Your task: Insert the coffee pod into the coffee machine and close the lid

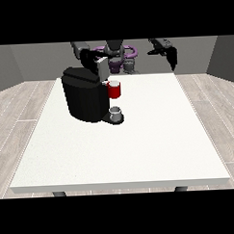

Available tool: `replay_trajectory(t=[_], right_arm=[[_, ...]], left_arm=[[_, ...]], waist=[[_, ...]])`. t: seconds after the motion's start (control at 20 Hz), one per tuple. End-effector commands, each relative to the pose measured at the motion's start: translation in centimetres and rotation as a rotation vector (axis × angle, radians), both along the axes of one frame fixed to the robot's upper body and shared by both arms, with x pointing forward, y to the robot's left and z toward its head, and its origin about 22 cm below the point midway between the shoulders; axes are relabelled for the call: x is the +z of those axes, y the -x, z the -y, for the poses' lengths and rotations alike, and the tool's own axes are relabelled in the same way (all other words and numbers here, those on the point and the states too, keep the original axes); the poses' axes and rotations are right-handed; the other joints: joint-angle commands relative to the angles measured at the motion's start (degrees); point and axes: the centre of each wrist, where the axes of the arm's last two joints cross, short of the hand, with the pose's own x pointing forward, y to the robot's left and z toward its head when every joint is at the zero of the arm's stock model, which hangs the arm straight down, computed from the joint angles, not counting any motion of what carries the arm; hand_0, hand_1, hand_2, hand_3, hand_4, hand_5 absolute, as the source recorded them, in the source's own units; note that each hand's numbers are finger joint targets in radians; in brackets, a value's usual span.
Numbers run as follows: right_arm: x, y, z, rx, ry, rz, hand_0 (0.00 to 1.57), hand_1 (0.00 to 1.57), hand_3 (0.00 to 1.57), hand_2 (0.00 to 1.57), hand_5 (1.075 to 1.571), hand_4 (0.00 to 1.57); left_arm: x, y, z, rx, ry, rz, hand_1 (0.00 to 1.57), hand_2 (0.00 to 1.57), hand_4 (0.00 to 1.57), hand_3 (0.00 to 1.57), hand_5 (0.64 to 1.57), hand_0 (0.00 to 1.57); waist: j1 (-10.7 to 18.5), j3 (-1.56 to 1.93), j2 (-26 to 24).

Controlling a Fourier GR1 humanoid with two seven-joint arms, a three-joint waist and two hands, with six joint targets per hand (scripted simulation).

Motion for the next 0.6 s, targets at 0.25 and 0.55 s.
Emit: replay_trajectory(t=[0.25,0.55], right_arm=[[2.2,-0.8,-4.4,0.065,0.123,0.066,0.00,0.00,0.00,0.00,1.571,0.12],[1.6,-1.2,-5.2,0.075,0.094,0.082,0.00,0.00,0.00,0.00,1.571,0.12]], left_arm=[[0.1,-0.4,0.1,-0.046,0.011,0.050,0.00,0.00,0.00,0.00,1.571,0.00],[1.6,-0.4,3.3,-0.082,0.008,0.090,0.00,0.00,0.17,0.00,1.571,0.00]], waist=[[1.4,-0.15,0.1],[2.5,-0.13,0.0]])
